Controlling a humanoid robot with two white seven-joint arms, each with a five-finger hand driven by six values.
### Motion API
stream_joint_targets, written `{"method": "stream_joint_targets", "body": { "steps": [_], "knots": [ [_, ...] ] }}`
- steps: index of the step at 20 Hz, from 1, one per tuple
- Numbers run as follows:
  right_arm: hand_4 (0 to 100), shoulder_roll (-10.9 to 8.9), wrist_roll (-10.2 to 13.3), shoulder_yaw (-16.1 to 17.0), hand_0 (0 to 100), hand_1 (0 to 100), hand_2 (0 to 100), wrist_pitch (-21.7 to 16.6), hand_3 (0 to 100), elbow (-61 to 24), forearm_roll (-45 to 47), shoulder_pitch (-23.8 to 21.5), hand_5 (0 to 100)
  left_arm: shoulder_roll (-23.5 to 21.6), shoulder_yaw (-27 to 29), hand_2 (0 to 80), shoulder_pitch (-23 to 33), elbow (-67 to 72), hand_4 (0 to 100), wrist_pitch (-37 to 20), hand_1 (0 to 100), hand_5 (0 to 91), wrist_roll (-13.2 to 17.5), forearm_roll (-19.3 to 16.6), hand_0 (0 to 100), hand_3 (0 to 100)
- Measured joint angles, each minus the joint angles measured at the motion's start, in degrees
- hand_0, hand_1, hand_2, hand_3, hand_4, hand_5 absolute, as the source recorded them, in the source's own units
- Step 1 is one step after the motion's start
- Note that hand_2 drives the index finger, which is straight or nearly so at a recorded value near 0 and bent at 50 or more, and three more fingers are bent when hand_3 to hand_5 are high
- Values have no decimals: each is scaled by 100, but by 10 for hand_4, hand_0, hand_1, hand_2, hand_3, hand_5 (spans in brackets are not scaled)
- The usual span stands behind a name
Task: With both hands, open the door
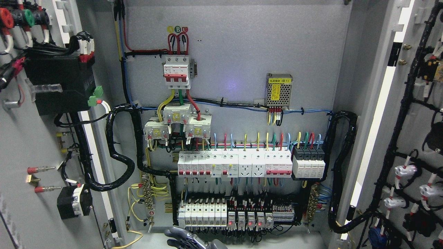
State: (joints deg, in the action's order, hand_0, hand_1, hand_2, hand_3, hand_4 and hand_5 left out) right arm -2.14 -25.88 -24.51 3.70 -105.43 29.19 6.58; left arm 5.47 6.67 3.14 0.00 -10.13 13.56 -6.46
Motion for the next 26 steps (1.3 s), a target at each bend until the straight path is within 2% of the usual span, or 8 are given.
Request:
{"method": "stream_joint_targets", "body": {
  "steps": [4,7,12,16,20,23,26],
  "knots": [
    [0,-244,19,403,0,0,0,-1427,0,-439,6,-743,0,-6,-226,0,65,-176,0,-106,0,0,16,-16,0,0],
    [0,-372,20,724,0,0,0,-2499,0,-665,10,-1224,0,-43,-597,0,357,-704,0,-496,0,0,-2,-23,0,0],
    [0,-623,20,1355,0,0,0,-3609,0,-942,14,-1929,0,-271,-1404,0,1198,-2514,0,-1147,0,0,-37,-18,0,0],
    [0,-819,20,1869,0,0,0,-4083,0,-1084,59,-2281,0,-587,-1947,0,1711,-4172,0,-1866,0,0,-4,-19,0,0],
    [0,-1012,24,2286,0,0,0,-4208,0,-1135,608,-2475,0,-899,-2343,0,1957,-5587,0,-2984,0,0,11,-30,0,0],
    [0,-1144,27,2563,0,0,0,-4232,0,-1146,1072,-2556,0,-1068,-2535,0,2053,-6434,0,-3318,0,0,25,-32,0,0],
    [0,-1263,38,2827,0,0,0,-4245,0,-1127,1367,-2617,0,-1166,-2625,0,2099,-7119,0,-3366,0,0,-23,-34,0,0]
  ]
}}
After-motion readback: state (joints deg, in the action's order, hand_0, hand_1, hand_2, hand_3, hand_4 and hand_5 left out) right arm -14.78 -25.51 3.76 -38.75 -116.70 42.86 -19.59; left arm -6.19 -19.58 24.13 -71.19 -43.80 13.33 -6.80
